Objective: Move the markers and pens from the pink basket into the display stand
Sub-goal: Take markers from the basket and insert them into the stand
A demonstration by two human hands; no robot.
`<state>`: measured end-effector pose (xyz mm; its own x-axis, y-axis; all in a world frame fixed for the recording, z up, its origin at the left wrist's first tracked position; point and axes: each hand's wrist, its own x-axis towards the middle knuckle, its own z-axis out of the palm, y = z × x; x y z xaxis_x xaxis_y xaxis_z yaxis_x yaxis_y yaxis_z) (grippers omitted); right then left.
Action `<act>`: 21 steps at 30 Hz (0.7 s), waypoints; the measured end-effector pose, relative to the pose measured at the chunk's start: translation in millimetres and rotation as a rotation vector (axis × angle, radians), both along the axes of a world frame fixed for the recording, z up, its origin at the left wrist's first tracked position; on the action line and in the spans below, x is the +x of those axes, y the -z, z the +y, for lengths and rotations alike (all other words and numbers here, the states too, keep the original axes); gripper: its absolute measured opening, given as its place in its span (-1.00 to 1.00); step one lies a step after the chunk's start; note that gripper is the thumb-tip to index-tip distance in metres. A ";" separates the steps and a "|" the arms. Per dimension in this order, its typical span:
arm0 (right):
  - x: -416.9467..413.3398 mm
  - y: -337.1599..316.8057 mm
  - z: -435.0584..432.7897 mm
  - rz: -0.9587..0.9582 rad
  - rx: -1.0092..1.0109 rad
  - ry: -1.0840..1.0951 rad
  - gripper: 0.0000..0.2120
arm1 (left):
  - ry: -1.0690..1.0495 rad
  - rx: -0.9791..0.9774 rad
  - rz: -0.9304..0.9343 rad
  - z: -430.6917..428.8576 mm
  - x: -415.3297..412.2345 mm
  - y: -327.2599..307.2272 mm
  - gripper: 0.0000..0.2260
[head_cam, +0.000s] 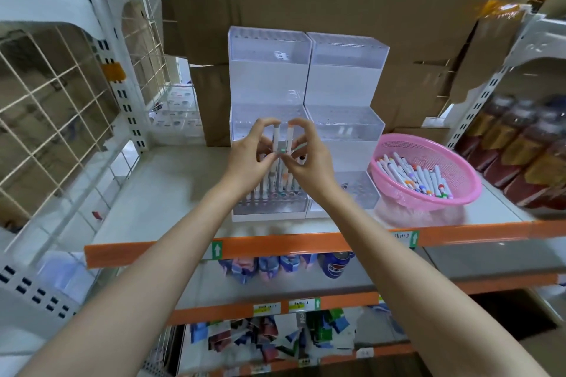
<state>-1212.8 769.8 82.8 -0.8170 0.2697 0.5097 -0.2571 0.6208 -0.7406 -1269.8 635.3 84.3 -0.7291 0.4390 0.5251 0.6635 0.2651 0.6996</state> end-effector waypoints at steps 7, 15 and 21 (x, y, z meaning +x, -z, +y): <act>-3.4 3.2 -4.9 0.012 0.039 0.050 -0.55 | -0.010 -0.037 0.016 0.9 -3.9 2.6 -0.60; -1.4 2.4 -5.2 0.002 0.053 0.040 -0.59 | -0.030 -0.082 0.031 -0.6 -4.0 2.4 -0.68; 0.1 4.1 -5.7 -0.005 0.037 0.039 -0.60 | -0.030 -0.143 0.083 -1.9 -0.6 3.2 -0.71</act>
